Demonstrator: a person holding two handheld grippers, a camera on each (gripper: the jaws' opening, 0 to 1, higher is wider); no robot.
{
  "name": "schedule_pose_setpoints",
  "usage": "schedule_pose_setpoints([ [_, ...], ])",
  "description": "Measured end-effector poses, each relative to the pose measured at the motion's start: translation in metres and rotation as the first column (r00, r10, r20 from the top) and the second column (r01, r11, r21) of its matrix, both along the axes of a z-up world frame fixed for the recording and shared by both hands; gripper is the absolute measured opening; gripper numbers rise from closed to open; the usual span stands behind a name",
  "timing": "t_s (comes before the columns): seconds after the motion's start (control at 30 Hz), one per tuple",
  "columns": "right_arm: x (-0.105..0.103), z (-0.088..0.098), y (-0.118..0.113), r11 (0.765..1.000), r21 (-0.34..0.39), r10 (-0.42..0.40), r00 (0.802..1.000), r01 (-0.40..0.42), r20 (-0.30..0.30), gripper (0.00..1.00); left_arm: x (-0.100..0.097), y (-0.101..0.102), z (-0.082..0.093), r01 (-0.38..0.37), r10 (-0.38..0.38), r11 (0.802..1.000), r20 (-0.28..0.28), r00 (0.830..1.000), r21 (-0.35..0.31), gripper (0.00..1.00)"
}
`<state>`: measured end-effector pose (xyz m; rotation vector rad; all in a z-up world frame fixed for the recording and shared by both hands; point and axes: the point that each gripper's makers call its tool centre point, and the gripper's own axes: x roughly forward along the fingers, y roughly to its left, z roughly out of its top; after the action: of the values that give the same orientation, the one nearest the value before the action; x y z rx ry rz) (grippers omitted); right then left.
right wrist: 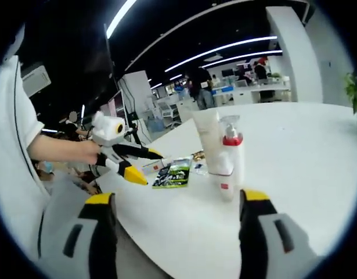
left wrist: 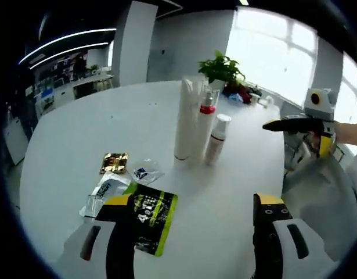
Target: Arrange the skincare products in the storage area until every visible bottle or jar stands upright without overlapping.
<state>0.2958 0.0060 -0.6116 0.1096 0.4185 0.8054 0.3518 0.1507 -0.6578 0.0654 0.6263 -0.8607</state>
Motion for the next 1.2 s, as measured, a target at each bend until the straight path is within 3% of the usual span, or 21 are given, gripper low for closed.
schedule_pose_setpoints([
  [0.37, -0.014, 0.002, -0.003, 1.000, 0.005, -0.007, 1.000, 0.007, -0.004, 0.93, -0.034, 0.023, 0.009, -0.141, 0.140, 0.990, -0.018, 0.990, -0.015, 0.90],
  [0.67, -0.026, 0.004, -0.001, 1.000, 0.014, -0.010, 1.000, 0.010, -0.003, 0.94, -0.059, 0.038, 0.008, -0.188, 0.188, 0.982, -0.010, 0.982, 0.009, 0.94],
  [1.2, -0.034, 0.006, 0.001, 1.000, -0.016, -0.016, 1.000, 0.016, 0.016, 0.94, -0.082, 0.049, 0.012, -0.260, 0.260, 0.966, -0.007, 0.966, 0.017, 0.97],
])
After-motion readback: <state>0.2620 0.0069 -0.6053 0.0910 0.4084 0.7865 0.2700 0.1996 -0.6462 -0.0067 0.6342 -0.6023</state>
